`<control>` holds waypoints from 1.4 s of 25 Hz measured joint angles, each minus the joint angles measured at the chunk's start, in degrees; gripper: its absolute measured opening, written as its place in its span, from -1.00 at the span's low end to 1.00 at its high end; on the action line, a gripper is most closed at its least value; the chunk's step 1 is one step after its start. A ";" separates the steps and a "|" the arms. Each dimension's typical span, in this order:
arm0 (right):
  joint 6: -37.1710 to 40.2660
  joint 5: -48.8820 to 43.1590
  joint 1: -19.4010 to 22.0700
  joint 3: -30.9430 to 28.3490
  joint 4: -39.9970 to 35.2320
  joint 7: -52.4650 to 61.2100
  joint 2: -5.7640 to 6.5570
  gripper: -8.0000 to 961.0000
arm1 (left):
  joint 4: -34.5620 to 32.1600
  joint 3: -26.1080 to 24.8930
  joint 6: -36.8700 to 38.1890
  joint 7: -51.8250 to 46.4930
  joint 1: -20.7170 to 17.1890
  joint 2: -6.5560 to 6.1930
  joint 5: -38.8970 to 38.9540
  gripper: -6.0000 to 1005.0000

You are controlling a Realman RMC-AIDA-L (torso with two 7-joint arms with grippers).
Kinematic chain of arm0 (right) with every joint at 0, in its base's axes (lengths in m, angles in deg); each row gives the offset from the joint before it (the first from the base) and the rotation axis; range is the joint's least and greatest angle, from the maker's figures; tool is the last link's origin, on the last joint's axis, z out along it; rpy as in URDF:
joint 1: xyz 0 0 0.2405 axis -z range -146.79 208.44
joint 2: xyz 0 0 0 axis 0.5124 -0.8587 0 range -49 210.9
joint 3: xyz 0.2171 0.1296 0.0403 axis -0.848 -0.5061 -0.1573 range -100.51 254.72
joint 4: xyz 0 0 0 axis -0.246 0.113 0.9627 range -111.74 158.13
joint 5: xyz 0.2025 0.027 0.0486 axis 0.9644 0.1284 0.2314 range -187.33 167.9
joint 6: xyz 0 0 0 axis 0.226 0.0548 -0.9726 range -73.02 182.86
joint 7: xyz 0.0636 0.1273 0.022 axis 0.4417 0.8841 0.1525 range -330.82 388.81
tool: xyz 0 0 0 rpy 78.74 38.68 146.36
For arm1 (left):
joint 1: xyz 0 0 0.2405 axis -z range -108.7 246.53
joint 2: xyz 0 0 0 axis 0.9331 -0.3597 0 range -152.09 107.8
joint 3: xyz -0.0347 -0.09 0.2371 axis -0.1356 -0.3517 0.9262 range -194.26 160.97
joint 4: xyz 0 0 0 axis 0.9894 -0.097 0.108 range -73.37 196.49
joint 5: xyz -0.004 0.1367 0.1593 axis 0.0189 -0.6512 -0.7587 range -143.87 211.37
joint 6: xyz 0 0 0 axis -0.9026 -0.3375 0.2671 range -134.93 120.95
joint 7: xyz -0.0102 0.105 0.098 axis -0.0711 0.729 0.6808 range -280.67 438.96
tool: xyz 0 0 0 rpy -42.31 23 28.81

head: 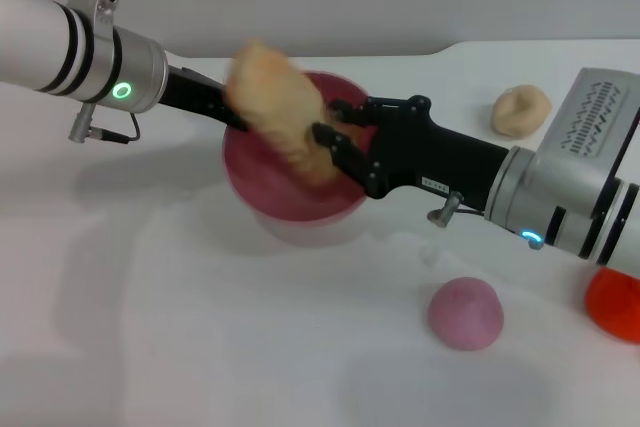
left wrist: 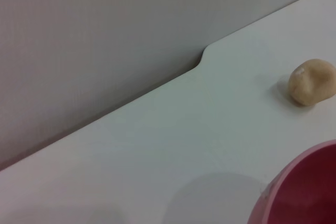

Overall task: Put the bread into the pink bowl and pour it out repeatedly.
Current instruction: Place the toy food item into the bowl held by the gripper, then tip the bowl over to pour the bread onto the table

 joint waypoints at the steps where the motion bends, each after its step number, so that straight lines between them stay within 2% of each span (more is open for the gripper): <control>1: -0.03 -0.15 -0.01 0.05 0.01 -0.04 0.00 -0.59 | 0.04 0.02 -0.04 0.00 0.00 -0.01 0.00 -0.90; 9: -1.91 -0.54 -0.14 0.16 -0.81 -0.18 -0.01 -0.28 | 0.46 0.04 -1.23 0.00 -0.12 -0.02 -0.16 -0.90; 10: -2.76 -0.55 -0.09 0.08 -1.47 -0.35 0.00 -0.18 | 0.47 0.04 -1.35 0.00 -0.12 -0.03 -0.25 -0.90; 14: -5.41 -0.57 1.62 -0.70 -7.89 -2.30 0.26 0.21 | 0.49 0.04 -1.90 0.11 -0.08 -0.09 -0.37 -0.90; 20: -6.80 -0.50 5.33 -5.79 -14.20 -6.33 -0.10 0.47 | 0.72 0.93 -2.77 0.18 0.21 -0.13 -0.37 -0.90; 25: -8.69 1.55 7.68 -14.68 -14.41 -8.46 -0.44 0.47 | 0.78 2.04 -3.52 0.08 0.64 -0.18 -0.42 -0.90; 33: -9.40 4.96 10.08 -28.67 -8.92 -9.41 -0.20 0.47 | 0.70 5.37 -6.29 -0.61 2.22 -0.03 -0.46 -0.90; 35: -9.46 5.39 11.06 -31.20 -7.92 -10.07 -0.18 0.47 | 0.55 11.44 -11.43 -2.62 3.87 0.08 -0.44 -0.90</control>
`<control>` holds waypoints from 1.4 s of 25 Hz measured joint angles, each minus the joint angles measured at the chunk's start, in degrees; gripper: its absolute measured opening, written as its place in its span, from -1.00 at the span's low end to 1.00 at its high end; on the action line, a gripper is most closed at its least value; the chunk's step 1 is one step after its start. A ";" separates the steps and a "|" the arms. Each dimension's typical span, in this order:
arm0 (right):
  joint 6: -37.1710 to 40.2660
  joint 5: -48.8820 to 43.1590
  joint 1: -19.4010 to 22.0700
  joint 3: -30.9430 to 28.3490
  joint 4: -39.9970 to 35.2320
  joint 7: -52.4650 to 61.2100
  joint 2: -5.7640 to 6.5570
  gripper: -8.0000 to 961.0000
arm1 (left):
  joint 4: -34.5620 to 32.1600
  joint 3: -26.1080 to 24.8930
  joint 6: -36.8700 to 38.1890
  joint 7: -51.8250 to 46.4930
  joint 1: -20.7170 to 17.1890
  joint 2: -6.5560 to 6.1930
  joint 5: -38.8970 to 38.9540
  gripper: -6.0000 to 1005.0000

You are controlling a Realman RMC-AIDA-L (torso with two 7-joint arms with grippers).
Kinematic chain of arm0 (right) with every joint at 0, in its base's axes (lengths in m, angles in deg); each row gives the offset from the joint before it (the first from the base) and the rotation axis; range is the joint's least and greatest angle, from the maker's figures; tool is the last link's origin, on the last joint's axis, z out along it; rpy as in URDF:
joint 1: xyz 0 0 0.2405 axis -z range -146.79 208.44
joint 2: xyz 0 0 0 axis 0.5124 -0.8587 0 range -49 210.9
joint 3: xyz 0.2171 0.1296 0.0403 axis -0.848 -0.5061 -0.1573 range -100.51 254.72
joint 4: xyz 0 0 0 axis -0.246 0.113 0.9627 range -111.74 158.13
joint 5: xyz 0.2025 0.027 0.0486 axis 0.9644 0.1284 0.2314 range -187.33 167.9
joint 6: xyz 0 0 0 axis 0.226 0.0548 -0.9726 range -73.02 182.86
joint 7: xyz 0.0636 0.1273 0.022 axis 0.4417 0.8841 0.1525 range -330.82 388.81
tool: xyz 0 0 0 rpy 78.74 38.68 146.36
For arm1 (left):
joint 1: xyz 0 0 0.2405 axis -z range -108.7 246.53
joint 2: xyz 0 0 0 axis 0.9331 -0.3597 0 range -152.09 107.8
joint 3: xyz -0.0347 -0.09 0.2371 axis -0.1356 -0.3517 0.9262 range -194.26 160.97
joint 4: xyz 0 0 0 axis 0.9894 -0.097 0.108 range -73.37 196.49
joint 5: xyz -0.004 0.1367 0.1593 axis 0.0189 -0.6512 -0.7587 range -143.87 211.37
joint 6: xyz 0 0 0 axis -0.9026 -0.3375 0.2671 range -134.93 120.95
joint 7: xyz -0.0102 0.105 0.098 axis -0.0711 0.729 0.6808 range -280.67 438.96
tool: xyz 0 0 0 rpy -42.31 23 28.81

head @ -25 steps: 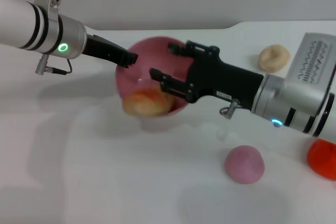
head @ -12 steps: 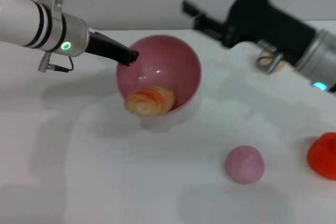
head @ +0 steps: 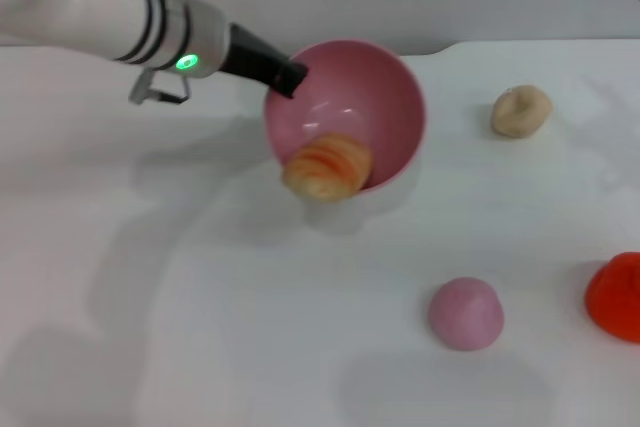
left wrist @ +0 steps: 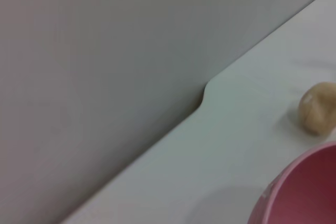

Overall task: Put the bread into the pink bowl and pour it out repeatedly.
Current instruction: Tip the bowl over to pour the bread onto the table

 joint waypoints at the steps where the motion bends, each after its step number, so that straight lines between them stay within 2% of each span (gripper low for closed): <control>1: -0.09 0.15 0.40 -0.93 0.29 -0.16 -0.03 0.47 | 0.00 0.00 0.00 0.00 0.00 0.00 0.00 -0.90; 2: -0.30 0.34 0.93 -2.06 0.68 -0.32 -0.07 0.47 | 0.07 1.49 -1.48 -0.27 0.78 0.14 0.02 -0.90; 7: -2.14 0.69 2.76 -8.04 3.54 -0.42 -0.08 0.47 | 0.07 1.49 -1.48 -0.27 0.78 0.14 0.02 -0.90; 9: -3.03 0.74 3.73 -10.80 4.96 -0.42 -0.07 0.47 | -0.31 7.53 -9.12 -2.44 2.08 0.70 0.84 -0.90; 11: -3.31 0.74 4.08 -11.54 5.28 -0.41 -0.06 0.47 | -0.31 7.53 -9.12 -2.44 2.08 0.70 0.84 -0.90; 12: -3.49 0.74 4.43 -12.21 5.53 -0.42 -0.06 0.47 | -0.52 10.30 -11.76 -3.29 2.05 0.77 1.71 -0.90; 13: -3.56 0.74 4.64 -12.66 5.61 -0.42 -0.06 0.47 | -0.52 10.30 -11.76 -3.29 2.05 0.77 1.71 -0.90; 14: -3.59 0.74 4.94 -13.11 5.70 -0.41 -0.05 0.47 | -0.65 14.12 -16.09 -3.45 1.91 0.89 4.08 -0.90; 17: -3.64 0.74 5.68 -14.50 5.87 -0.42 -0.04 0.47 | -0.68 16.52 -19.87 -3.44 1.65 0.98 5.90 -0.90; 18: -3.64 0.74 5.90 -14.93 5.94 -0.41 -0.03 0.47 | -0.70 19.49 -24.52 -3.12 1.12 1.00 8.68 -0.90; 23: -3.74 0.65 6.55 -15.78 6.05 -0.35 -0.04 0.47 | -0.76 23.32 -30.13 -2.80 0.57 0.99 11.39 -0.90; 24: -3.77 0.65 6.71 -15.84 6.08 -0.31 -0.05 0.47 | -0.82 26.97 -35.07 -2.76 0.09 0.98 12.93 -0.90; 27: -4.48 0.56 6.99 -16.41 6.12 -0.14 -0.06 0.47 | -0.85 29.39 -38.34 -2.74 -0.20 0.97 13.81 -0.90; 30: -5.59 0.44 7.24 -16.86 6.19 0.04 -0.08 0.46 | -0.89 36.37 -47.49 -2.70 -1.04 0.96 14.45 -0.90; 33: -6.48 0.42 7.55 -16.88 6.21 0.05 -0.09 0.46 | -0.84 37.54 -49.09 -2.62 -1.19 0.97 14.36 -0.90; 35: -7.09 0.40 7.71 -16.90 6.21 0.09 -0.14 0.46 | -0.28 40.28 -52.48 0.48 -1.67 0.96 14.04 -0.90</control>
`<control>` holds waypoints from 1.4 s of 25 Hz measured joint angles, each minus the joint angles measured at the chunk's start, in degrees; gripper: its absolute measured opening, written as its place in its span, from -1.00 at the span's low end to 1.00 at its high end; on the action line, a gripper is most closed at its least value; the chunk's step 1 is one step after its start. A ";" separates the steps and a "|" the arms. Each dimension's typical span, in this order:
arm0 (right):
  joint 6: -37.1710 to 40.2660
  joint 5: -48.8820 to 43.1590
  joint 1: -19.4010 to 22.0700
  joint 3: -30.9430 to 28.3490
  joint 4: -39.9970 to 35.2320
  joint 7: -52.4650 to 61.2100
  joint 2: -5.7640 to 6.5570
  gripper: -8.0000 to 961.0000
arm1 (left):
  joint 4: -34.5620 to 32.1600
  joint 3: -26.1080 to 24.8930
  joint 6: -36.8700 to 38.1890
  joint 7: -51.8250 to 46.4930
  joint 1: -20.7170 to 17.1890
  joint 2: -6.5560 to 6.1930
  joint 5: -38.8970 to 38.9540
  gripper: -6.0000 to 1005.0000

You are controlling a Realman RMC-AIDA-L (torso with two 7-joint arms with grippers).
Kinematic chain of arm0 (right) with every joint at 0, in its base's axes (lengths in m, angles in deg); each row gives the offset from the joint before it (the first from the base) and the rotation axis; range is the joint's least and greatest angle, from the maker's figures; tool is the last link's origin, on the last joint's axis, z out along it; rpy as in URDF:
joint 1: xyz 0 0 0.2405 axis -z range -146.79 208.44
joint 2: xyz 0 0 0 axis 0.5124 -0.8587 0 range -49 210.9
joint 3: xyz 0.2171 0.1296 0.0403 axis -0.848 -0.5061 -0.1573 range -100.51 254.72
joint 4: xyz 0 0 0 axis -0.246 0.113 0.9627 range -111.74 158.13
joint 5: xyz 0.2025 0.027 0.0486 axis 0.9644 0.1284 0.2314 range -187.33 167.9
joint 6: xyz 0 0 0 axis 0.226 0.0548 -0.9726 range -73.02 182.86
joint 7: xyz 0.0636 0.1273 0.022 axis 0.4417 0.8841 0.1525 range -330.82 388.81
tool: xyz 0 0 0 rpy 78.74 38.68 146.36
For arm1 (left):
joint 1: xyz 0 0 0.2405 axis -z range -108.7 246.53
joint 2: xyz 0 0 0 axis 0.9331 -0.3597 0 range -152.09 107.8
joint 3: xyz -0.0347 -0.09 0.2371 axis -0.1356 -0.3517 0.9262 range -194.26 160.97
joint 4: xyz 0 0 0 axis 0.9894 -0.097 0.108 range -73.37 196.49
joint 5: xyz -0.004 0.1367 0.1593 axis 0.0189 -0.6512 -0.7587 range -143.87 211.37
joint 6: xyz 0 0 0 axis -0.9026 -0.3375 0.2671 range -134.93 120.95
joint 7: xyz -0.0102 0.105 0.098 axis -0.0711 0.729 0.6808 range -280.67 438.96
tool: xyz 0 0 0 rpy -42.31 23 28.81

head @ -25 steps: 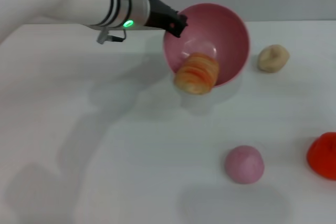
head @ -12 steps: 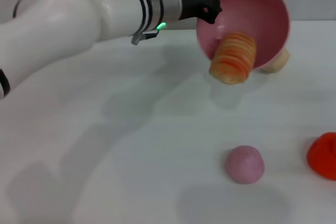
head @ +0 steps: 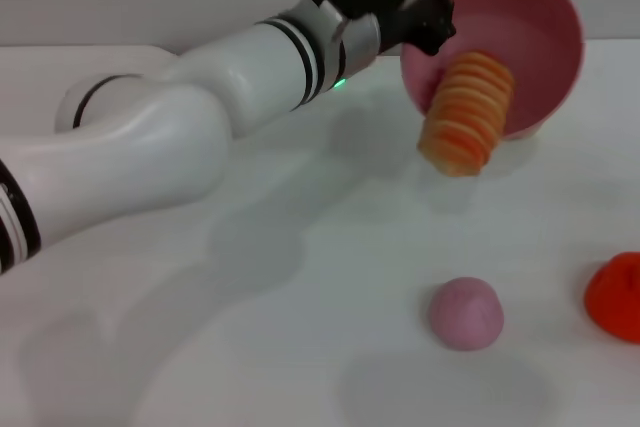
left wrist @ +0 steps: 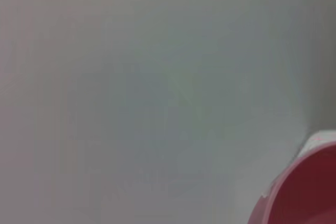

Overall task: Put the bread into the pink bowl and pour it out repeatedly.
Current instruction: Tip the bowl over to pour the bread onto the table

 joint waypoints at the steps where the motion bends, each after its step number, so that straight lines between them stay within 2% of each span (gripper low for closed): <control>1: -0.28 -0.01 0.05 -0.01 0.01 0.04 -0.02 0.46 | 0.12 0.42 -0.25 2.29 -0.19 0.00 -0.02 -0.90; 3: -0.89 -0.06 0.13 -0.02 0.30 0.26 -0.04 0.46 | 0.17 0.62 -0.27 3.86 -0.31 0.00 -0.02 -0.90; 6: -2.07 -0.07 0.19 -0.03 0.91 0.69 -0.04 0.46 | 0.27 1.26 1.14 13.50 -0.82 0.00 -0.04 -0.90; 7: -2.85 -0.07 0.20 0.14 1.16 0.79 -0.04 0.46 | 0.27 1.26 1.14 13.50 -0.82 0.00 -0.04 -0.90; 8: -2.85 -0.07 0.20 0.14 1.16 0.79 -0.04 0.46 | 0.29 1.41 2.18 18.38 -0.96 0.00 -0.06 -0.90; 11: -3.49 0.00 0.21 0.57 1.51 0.86 -0.05 0.46 | 0.29 1.49 2.46 20.13 -0.97 0.00 -0.06 -0.90; 12: -3.72 0.03 0.21 0.67 1.73 0.92 -0.06 0.46 | 0.24 2.02 2.95 24.70 -0.97 0.00 -0.07 -0.90; 16: -5.29 0.15 0.21 0.80 2.81 1.74 -0.09 0.46 | 0.24 2.02 2.95 24.70 -0.97 0.00 -0.07 -0.90; 18: -6.16 0.17 0.21 0.82 3.31 2.07 -0.10 0.46 | -0.74 6.44 3.11 41.50 -1.04 0.05 -0.22 -0.90; 23: -7.78 0.27 0.21 0.87 4.33 2.22 -0.12 0.46 | -0.74 6.44 3.11 41.50 -1.04 0.05 -0.22 -0.90; 25: -8.29 0.29 0.10 0.91 4.95 2.22 -0.13 0.46 | -1.13 8.46 -0.36 50.66 -1.03 0.09 -0.83 -0.90; 28: -9.08 0.30 -0.21 0.94 5.95 2.23 -0.12 0.46 | -1.13 8.46 -0.36 50.66 -1.03 0.09 -0.83 -0.90; 31: -9.14 0.33 -0.29 0.94 6.04 2.24 -0.10 0.46 | -1.16 9.04 -4.59 53.63 -1.01 0.09 -0.86 -0.90; 33: -9.20 0.34 -0.33 0.93 6.05 2.24 -0.09 0.46 | -1.16 9.04 -4.59 53.63 -1.01 0.09 -0.86 -0.90; 34: -9.33 0.34 -0.33 0.93 6.06 2.25 -0.08 0.46 | -1.18 9.33 -5.90 54.64 -1.05 0.09 -0.85 -0.90; 35: -9.52 0.34 -0.33 0.92 6.06 2.25 -0.08 0.46 | -1.18 11.21 -10.55 56.86 -1.68 0.09 -0.82 -0.90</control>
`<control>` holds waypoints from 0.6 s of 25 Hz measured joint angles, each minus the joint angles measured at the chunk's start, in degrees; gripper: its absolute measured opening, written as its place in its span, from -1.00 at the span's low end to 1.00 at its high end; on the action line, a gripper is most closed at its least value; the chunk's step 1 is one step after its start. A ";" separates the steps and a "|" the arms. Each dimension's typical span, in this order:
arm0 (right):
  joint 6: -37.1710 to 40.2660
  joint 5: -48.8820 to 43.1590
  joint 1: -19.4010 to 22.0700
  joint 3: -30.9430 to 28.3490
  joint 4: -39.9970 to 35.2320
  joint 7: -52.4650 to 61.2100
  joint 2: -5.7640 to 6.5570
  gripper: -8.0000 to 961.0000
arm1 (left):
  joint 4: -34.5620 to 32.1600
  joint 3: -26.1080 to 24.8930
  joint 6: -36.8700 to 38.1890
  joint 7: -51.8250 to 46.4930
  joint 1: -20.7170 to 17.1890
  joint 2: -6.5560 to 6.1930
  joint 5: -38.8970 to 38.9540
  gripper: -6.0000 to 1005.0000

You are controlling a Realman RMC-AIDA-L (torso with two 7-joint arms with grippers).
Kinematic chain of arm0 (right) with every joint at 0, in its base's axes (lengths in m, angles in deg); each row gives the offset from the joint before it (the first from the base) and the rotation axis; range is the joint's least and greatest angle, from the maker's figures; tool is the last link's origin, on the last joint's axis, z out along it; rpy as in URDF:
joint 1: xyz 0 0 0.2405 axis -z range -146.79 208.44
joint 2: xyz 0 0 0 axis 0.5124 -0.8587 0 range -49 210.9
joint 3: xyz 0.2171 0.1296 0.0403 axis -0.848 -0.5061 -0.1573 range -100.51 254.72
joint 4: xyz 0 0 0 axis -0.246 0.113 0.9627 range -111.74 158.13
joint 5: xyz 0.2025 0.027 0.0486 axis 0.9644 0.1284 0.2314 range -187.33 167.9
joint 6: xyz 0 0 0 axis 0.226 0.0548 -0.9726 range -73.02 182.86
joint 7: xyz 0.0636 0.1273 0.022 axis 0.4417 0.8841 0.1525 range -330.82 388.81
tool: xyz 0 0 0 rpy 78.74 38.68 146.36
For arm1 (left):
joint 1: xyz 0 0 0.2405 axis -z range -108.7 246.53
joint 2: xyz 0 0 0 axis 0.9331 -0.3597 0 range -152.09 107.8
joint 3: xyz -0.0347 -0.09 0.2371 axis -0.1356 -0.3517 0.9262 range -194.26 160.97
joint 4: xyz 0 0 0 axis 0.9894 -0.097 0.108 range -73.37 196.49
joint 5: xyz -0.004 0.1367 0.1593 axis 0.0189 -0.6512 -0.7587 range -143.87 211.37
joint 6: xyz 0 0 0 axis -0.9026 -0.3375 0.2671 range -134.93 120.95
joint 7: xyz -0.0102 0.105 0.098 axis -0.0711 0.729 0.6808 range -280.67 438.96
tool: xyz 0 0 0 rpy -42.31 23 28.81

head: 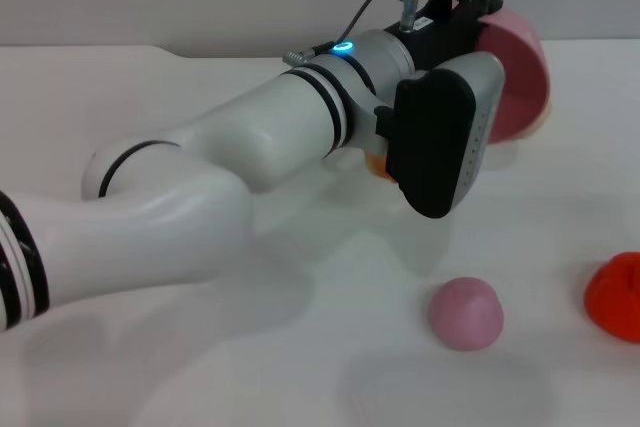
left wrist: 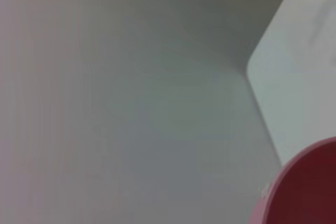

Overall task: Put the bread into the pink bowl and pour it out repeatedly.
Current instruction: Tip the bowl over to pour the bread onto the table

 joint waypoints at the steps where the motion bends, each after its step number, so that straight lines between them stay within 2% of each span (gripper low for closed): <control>1: -0.21 0.00 -0.03 -0.02 0.00 0.00 0.01 0.46 | 0.00 0.30 -0.95 0.42 -0.13 0.00 0.00 -0.90; 10: -1.24 0.00 -0.25 -0.39 -0.01 0.00 0.22 0.46 | 0.00 3.53 -12.05 2.35 -2.33 0.00 0.32 -0.90; 15: -1.78 0.00 -0.25 -0.46 -0.08 0.04 0.22 0.46 | 0.00 3.98 -14.62 2.74 -3.37 0.00 0.58 -0.90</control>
